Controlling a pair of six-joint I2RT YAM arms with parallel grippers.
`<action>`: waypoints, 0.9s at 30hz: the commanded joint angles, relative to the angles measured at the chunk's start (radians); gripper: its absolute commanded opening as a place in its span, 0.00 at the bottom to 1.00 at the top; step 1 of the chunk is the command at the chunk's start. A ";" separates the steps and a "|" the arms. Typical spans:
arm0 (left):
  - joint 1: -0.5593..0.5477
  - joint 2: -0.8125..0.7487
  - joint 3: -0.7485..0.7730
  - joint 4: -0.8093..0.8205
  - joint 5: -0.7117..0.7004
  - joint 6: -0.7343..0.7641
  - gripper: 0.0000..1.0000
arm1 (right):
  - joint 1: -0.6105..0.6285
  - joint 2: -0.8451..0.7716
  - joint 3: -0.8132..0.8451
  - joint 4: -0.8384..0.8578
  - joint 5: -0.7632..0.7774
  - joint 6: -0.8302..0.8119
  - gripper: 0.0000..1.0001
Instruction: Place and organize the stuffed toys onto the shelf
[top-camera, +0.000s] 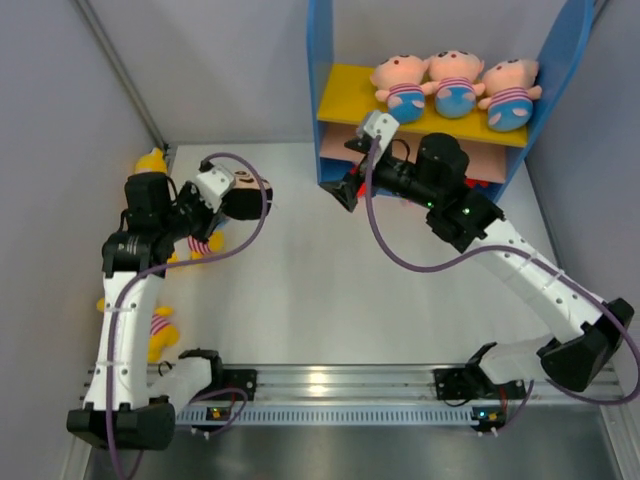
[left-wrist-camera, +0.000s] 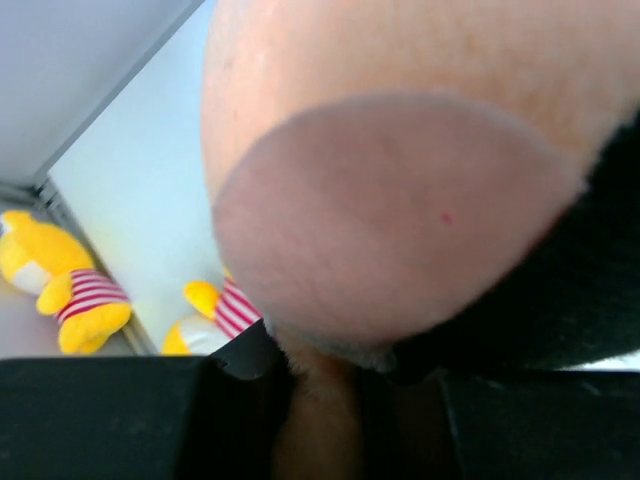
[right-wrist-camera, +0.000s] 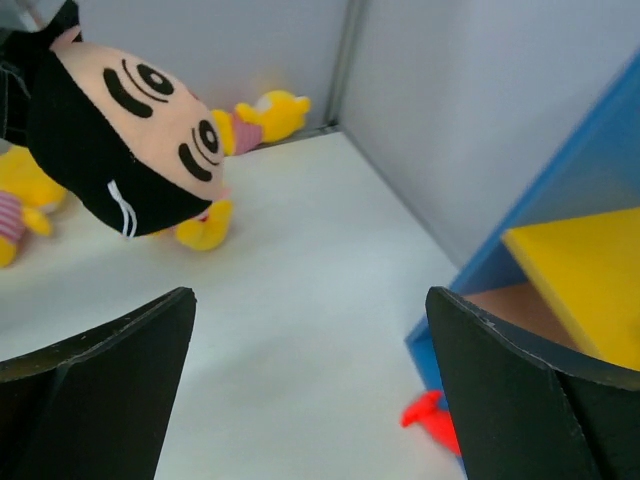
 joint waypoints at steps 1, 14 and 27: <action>-0.026 -0.075 -0.034 -0.127 0.158 0.018 0.00 | 0.106 0.052 -0.003 0.015 -0.120 0.038 1.00; -0.028 -0.207 -0.074 -0.204 0.138 -0.026 0.00 | 0.318 0.330 0.177 0.074 -0.195 -0.071 0.99; -0.028 -0.234 -0.075 -0.230 0.189 -0.046 0.00 | 0.335 0.474 0.235 0.127 -0.215 -0.014 0.11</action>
